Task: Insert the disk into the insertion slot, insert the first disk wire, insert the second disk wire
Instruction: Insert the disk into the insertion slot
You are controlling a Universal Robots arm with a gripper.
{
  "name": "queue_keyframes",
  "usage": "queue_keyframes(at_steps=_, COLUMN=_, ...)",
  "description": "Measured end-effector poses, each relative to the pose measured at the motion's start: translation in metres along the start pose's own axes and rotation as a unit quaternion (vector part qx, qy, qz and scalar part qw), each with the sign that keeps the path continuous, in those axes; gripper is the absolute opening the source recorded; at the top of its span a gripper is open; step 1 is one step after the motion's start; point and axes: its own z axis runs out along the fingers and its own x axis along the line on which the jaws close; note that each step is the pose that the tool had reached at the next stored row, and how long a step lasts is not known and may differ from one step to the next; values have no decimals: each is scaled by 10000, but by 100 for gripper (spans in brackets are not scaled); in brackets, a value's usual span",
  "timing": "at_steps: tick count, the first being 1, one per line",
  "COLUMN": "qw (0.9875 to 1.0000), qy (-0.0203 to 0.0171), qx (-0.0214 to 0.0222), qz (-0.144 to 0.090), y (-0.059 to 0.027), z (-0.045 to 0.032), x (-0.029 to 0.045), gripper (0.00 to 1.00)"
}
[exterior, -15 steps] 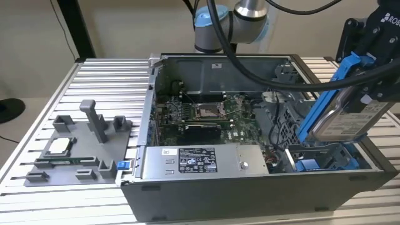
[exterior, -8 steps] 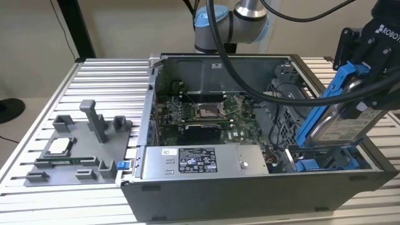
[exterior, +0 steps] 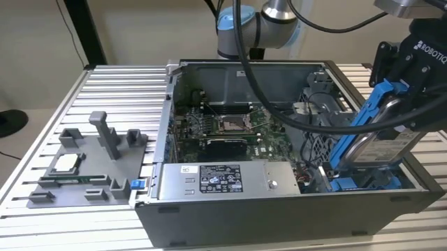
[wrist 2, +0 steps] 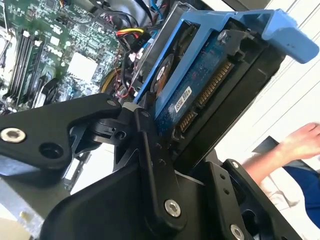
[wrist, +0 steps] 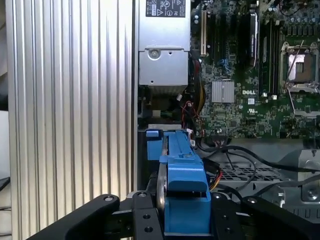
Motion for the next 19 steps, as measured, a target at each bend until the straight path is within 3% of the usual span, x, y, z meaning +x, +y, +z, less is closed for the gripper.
queue_keyframes(at_steps=19, qw=10000, qy=-1, qx=0, qz=25, y=-25, z=341, x=-2, gripper=0)
